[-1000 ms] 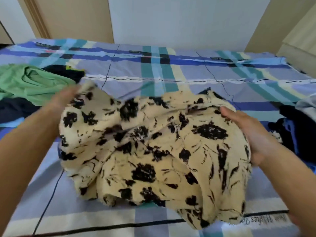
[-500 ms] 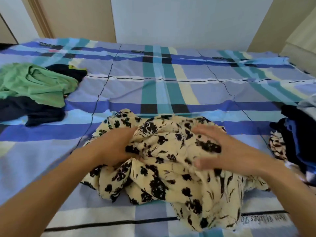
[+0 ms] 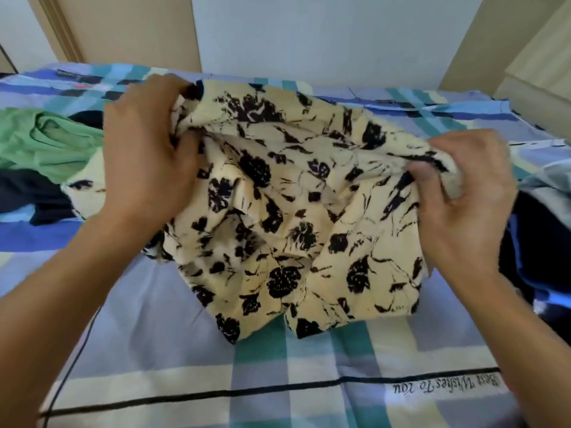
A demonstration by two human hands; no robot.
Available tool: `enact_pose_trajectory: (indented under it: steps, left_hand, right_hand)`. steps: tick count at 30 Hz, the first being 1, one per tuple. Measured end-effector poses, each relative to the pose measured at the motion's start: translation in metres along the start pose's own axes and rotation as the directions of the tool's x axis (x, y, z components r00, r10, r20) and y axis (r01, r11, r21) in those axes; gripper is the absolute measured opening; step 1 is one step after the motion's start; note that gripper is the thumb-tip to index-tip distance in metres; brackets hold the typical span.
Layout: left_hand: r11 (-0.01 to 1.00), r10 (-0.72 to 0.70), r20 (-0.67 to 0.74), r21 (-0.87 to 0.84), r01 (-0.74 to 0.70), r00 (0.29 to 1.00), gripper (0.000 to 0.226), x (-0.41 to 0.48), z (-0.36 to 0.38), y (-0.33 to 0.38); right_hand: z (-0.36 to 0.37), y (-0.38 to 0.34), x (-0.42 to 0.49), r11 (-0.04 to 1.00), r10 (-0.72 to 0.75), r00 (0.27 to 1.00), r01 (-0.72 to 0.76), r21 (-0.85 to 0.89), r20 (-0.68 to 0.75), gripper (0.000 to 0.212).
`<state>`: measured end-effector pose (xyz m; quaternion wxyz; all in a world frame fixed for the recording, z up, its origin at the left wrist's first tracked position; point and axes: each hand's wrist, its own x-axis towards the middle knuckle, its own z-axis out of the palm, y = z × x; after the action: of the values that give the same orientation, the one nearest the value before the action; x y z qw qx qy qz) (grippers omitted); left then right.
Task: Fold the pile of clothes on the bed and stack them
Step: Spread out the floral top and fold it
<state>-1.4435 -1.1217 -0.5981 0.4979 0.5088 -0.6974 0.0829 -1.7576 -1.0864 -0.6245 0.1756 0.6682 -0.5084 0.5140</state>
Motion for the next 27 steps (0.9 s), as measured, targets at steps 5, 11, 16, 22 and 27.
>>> enact_pose_trajectory:
  steps: [5, 11, 16, 22, 27]
  left_hand:
    - [0.988, -0.143, 0.475, 0.024, 0.150, 0.868, 0.017, -0.028, 0.012, -0.022]
    - [0.996, 0.080, 0.929, -0.092, 0.016, 0.363, 0.032, -0.075, 0.012, -0.019]
    - [0.943, 0.024, 0.998, -0.043, 0.329, 0.062, 0.027, -0.061, 0.004, -0.010]
    - [0.984, 0.025, 0.701, -0.143, 0.107, 0.713, 0.055, -0.071, 0.015, 0.006]
    - [0.987, -0.096, 0.949, 0.130, -0.093, 0.299, 0.112, -0.086, 0.021, 0.015]
  right_hand:
    - [0.014, 0.040, -0.030, 0.985, 0.152, 0.771, -0.168, -0.033, 0.619, 0.031]
    - [0.003, 0.028, -0.032, 0.884, -0.085, 0.367, -0.401, 0.240, 0.926, 0.028]
    - [-0.018, -0.019, -0.025, 0.654, -0.344, 0.124, -0.680, 0.332, 0.931, 0.029]
    - [-0.006, -0.049, -0.047, 0.776, -0.442, -0.252, -0.589, 0.226, 0.861, 0.018]
    - [0.000, -0.042, -0.053, 0.865, -0.178, -0.064, -0.486, 0.125, 0.982, 0.023]
